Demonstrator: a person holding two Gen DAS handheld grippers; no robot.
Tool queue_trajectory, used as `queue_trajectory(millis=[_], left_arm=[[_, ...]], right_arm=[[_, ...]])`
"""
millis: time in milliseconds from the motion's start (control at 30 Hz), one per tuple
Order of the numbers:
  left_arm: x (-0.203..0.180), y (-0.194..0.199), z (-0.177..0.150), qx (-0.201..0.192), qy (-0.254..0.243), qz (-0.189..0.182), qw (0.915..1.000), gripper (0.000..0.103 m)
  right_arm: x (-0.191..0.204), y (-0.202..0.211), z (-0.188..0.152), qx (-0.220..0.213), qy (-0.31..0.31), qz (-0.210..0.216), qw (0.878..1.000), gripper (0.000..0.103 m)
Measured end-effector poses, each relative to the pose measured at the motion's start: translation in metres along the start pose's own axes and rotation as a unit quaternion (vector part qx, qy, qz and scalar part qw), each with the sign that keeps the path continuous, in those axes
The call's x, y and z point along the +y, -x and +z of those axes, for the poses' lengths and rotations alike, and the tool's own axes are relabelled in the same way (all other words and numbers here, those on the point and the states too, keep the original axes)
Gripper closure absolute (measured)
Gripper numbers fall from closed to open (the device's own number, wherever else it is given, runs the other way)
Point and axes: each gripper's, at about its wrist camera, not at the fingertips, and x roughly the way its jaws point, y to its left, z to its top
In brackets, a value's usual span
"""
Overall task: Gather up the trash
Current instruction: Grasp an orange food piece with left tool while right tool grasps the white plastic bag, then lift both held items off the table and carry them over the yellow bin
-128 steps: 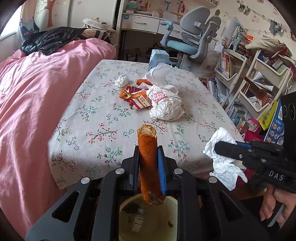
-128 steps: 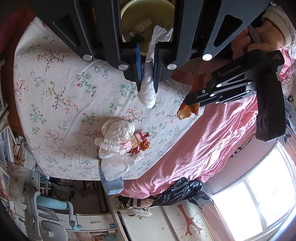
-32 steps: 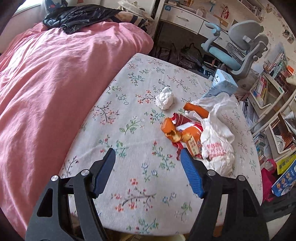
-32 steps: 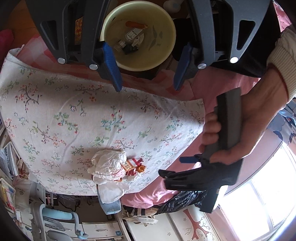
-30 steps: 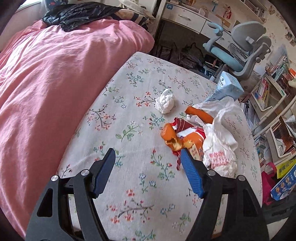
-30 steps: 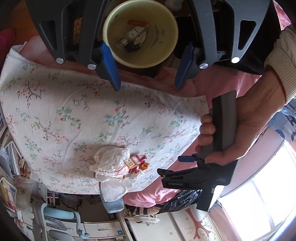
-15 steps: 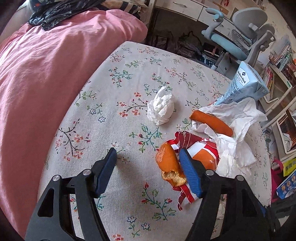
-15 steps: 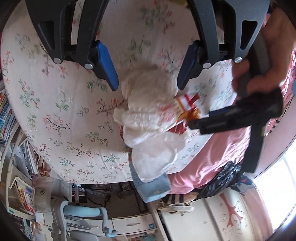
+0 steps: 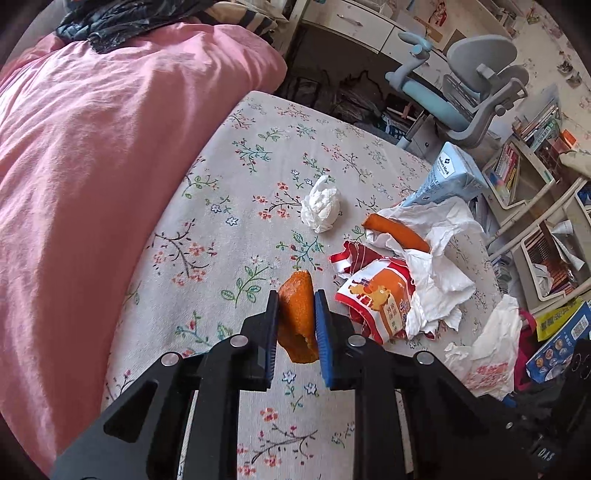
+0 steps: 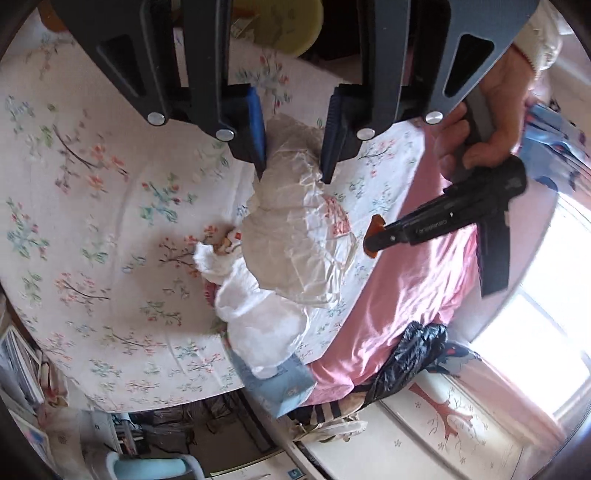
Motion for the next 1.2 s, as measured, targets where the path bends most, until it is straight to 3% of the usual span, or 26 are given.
queue_trajectory(millis=[233, 467, 800, 1200], left_arm=[[0.005, 0.037, -0.017, -0.028, 0.017, -0.028, 0.9991, 0.085], [-0.009, 0.072, -0.044, -0.06, -0.007, -0.013, 0.9981, 0.085], [-0.031, 0.094, -0.063, -0.098, -0.055, 0.032, 0.9932, 0.085], [-0.035, 0.104, -0.069, -0.115, -0.07, 0.044, 0.9899, 0.085]], right_arm=[[-0.021, 0.058, -0.014, -0.045, -0.008, 0.01, 0.999, 0.075], [-0.007, 0.065, -0.011, -0.084, 0.016, 0.017, 0.996, 0.075], [-0.009, 0.068, -0.017, -0.091, 0.016, 0.01, 0.996, 0.074], [-0.002, 0.064, -0.021, -0.085, 0.025, -0.005, 0.996, 0.073]])
